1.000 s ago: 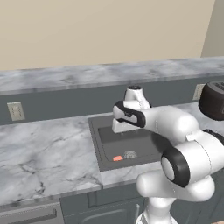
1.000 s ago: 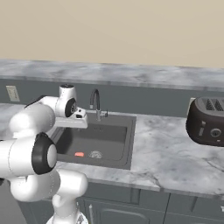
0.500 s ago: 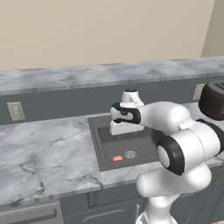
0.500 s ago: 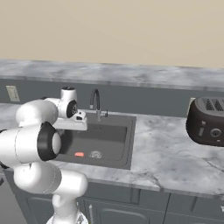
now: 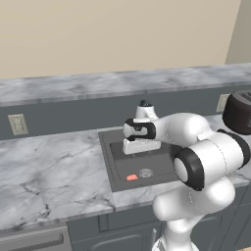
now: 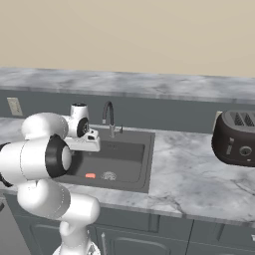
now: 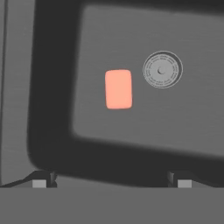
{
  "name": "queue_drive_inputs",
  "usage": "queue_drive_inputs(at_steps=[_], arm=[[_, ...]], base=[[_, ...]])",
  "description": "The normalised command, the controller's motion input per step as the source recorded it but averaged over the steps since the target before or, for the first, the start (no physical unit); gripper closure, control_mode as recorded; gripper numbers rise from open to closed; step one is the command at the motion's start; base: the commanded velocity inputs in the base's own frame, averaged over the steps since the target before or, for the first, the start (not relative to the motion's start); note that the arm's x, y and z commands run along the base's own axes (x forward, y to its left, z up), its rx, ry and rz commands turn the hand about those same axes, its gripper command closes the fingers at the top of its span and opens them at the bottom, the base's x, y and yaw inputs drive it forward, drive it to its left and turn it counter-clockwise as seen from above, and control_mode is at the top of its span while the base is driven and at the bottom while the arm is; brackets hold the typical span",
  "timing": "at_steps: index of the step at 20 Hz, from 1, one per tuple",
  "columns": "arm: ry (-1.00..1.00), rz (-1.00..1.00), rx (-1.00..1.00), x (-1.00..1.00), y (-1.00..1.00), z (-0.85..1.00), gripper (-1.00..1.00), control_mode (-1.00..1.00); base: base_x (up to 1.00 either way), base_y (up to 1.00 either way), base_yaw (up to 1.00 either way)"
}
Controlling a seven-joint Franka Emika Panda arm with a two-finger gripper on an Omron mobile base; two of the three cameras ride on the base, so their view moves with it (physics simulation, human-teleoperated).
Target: Pick up the bar soap and dish brush from the sink, and place them back in the cabinet, and close the cabinet doors.
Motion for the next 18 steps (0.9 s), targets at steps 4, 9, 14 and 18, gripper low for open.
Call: queue_drive_inputs(at_steps=[4,9,14,18], arm=[[0.00,0.00,0.00,0.00,0.00,-0.18,-1.00,-1.00],[0.00,0.00,0.00,0.00,0.00,-0.17,-1.00,-1.00],[0.00,0.01,0.00,0.00,0.00,-0.15,-1.00,-1.00],[0.00,0.00,0.00,0.00,0.00,-0.14,-1.00,-1.00]], base=[[0.00,0.00,0.00],[0.00,0.00,0.00],[0.00,0.00,0.00],[0.00,0.00,0.00]])
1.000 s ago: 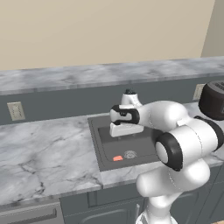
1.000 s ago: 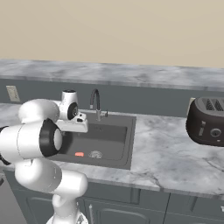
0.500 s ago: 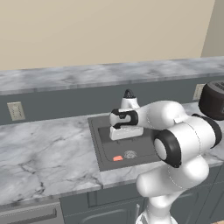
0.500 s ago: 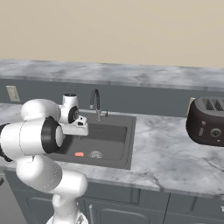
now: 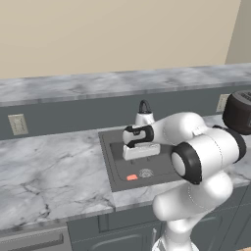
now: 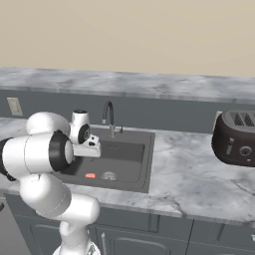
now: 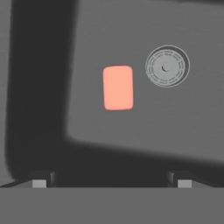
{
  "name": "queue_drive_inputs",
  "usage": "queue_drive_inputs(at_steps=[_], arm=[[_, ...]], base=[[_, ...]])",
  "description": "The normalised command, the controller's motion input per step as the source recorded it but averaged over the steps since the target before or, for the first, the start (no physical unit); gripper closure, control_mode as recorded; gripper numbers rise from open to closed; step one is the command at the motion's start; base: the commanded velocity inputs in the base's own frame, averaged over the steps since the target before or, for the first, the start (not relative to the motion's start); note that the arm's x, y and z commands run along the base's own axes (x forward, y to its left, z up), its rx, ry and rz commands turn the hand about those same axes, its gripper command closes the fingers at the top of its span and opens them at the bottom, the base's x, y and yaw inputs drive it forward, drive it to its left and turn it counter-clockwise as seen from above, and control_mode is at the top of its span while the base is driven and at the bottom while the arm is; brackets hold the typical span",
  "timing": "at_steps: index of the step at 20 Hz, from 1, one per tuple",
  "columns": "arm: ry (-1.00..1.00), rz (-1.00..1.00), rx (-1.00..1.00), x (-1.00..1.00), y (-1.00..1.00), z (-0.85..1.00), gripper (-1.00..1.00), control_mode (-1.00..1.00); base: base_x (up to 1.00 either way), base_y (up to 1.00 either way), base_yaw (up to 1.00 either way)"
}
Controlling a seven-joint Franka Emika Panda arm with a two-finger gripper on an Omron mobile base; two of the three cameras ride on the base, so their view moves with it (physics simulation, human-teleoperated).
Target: Pick up the bar soap and dish brush from the sink, and place them back in the cabinet, and close the cabinet doors.
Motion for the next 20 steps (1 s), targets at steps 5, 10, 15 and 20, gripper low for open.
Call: queue_drive_inputs(at_steps=[5,10,15,20], arm=[[0.00,0.00,0.00,0.04,0.00,-0.07,-1.00,-1.00],[-0.02,0.00,0.00,0.08,0.00,0.00,-1.00,-1.00],[-0.02,0.00,0.00,0.09,0.00,0.00,-1.00,-1.00],[0.00,0.00,0.00,0.14,0.00,-0.01,-1.00,-1.00]], base=[[0.00,0.00,0.00],[0.00,0.00,0.00],[0.00,0.00,0.00],[0.00,0.00,0.00]])
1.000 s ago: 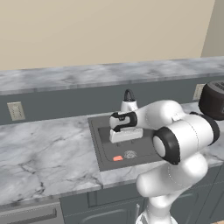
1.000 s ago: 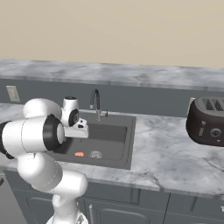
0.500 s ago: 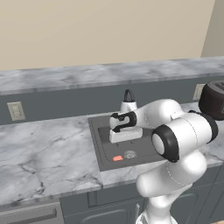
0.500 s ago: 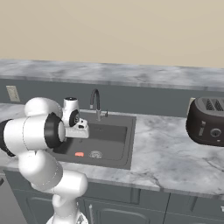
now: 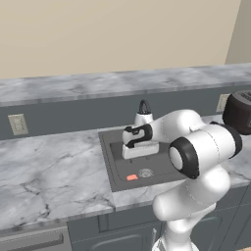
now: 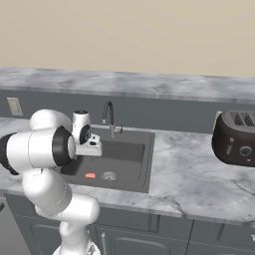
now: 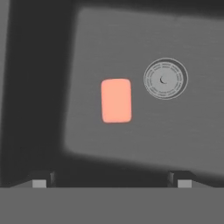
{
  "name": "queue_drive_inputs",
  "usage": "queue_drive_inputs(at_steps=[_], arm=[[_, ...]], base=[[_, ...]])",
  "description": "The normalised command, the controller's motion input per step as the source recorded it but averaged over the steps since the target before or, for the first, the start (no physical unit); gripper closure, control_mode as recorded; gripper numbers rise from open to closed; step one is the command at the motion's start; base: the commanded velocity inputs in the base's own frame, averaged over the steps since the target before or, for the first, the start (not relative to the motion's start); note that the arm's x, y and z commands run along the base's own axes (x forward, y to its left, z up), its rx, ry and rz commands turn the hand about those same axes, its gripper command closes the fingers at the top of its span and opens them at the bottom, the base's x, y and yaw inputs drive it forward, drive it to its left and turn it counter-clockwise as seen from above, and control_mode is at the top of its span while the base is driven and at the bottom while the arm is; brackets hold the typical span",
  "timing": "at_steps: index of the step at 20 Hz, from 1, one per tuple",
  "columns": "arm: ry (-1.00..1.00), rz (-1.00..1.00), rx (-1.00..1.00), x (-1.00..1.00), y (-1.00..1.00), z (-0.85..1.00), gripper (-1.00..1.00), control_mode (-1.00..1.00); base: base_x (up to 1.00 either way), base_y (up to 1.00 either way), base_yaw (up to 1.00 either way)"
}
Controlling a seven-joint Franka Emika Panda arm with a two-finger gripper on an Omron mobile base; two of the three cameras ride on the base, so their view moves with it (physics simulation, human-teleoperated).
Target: Pick up the bar soap and dish brush from the sink, and place them back in the cabinet, and close the cabinet doors.
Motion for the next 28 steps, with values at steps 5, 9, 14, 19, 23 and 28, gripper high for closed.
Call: queue_drive_inputs(at_steps=[5,9,14,19,23,28], arm=[[0.00,0.00,0.00,0.10,0.00,0.00,-1.00,-1.00],[0.00,0.00,0.00,0.11,0.00,-0.01,-1.00,-1.00],[0.00,0.00,0.00,0.11,0.00,-0.03,-1.00,-1.00],[0.00,0.00,0.00,0.07,0.00,-0.11,-1.00,-1.00],[0.00,0.00,0.00,0.10,0.00,-0.13,-1.00,-1.00],[0.00,0.00,0.00,0.11,0.00,-0.17,-1.00,-1.00]], base=[[0.00,0.00,0.00],[0.00,0.00,0.00],[0.00,0.00,0.00],[0.00,0.00,0.00],[0.00,0.00,0.00],[0.00,0.00,0.00]])
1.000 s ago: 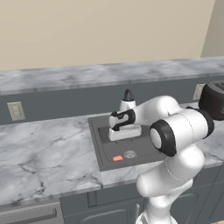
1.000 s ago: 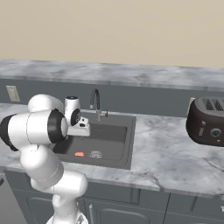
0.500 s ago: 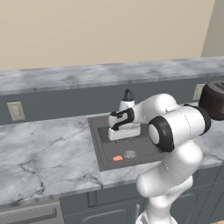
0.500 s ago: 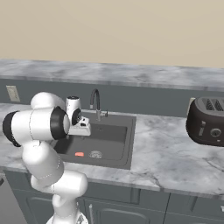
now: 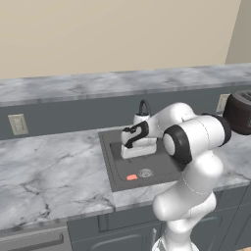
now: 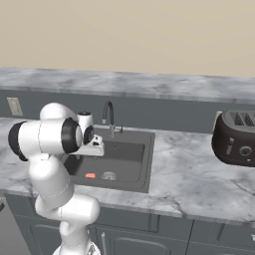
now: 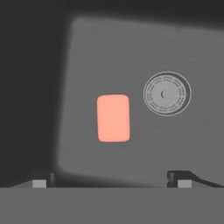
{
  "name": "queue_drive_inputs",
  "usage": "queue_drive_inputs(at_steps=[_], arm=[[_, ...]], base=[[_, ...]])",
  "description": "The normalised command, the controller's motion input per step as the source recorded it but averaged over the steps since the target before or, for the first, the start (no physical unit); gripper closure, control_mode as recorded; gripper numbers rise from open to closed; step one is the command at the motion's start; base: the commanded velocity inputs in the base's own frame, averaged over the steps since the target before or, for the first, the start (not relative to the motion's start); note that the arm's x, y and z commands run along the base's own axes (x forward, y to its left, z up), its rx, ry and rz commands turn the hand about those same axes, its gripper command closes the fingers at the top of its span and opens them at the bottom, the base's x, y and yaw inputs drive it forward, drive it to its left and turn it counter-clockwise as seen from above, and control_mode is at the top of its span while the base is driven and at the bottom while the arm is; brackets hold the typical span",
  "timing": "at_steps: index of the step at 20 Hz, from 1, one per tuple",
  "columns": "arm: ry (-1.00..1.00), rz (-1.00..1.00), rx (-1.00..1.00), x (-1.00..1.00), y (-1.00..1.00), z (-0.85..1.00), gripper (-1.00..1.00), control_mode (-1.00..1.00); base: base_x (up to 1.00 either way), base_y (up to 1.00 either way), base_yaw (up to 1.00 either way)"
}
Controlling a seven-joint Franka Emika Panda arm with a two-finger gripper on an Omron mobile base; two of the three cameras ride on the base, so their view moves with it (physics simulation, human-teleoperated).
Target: Pick up the bar soap and dish brush from the sink, and place them back in the cabinet, and close the cabinet doors.
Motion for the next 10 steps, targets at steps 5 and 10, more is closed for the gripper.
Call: queue_drive_inputs(at_steps=[5,10], arm=[[0.00,0.00,0.00,0.09,0.00,-0.19,-1.00,-1.00],[0.00,0.00,0.00,0.09,0.00,-0.20,-1.00,-1.00]], base=[[0.00,0.00,0.00],[0.00,0.00,0.00]])
